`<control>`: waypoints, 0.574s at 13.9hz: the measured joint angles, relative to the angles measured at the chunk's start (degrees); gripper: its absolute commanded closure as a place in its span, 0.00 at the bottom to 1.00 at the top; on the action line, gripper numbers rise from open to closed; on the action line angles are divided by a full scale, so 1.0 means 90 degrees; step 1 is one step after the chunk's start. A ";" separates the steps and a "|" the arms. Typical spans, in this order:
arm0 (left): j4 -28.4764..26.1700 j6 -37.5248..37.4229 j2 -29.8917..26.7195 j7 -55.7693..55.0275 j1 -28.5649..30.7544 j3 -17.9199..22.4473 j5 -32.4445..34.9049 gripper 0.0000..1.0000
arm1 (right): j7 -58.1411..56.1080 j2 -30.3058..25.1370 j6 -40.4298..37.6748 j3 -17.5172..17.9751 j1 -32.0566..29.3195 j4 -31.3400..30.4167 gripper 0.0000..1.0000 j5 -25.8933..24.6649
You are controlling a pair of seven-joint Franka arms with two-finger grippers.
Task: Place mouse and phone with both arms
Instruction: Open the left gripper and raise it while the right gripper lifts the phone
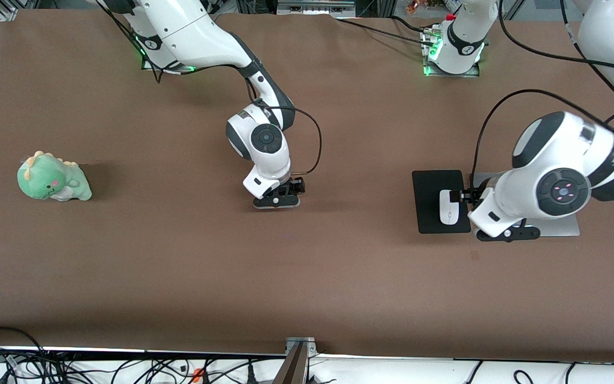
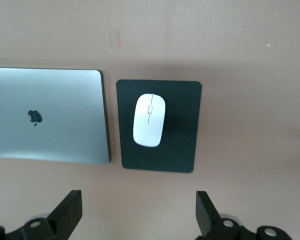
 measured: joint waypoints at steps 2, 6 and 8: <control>0.0478 -0.0498 -0.0029 0.0340 -0.0006 -0.0171 -0.0055 0.00 | -0.0064 -0.0001 0.0000 -0.0016 -0.0002 -0.0008 0.00 0.0000; 0.0854 -0.0679 -0.0755 0.1843 -0.0279 0.0627 -0.0513 0.00 | -0.0069 0.0001 0.0024 -0.0030 -0.0004 -0.0170 0.00 0.0000; 0.0950 -0.0661 -0.1489 0.2304 -0.0572 0.1529 -0.1041 0.00 | -0.0069 0.0001 0.0104 -0.0031 -0.0005 -0.0223 0.28 0.0000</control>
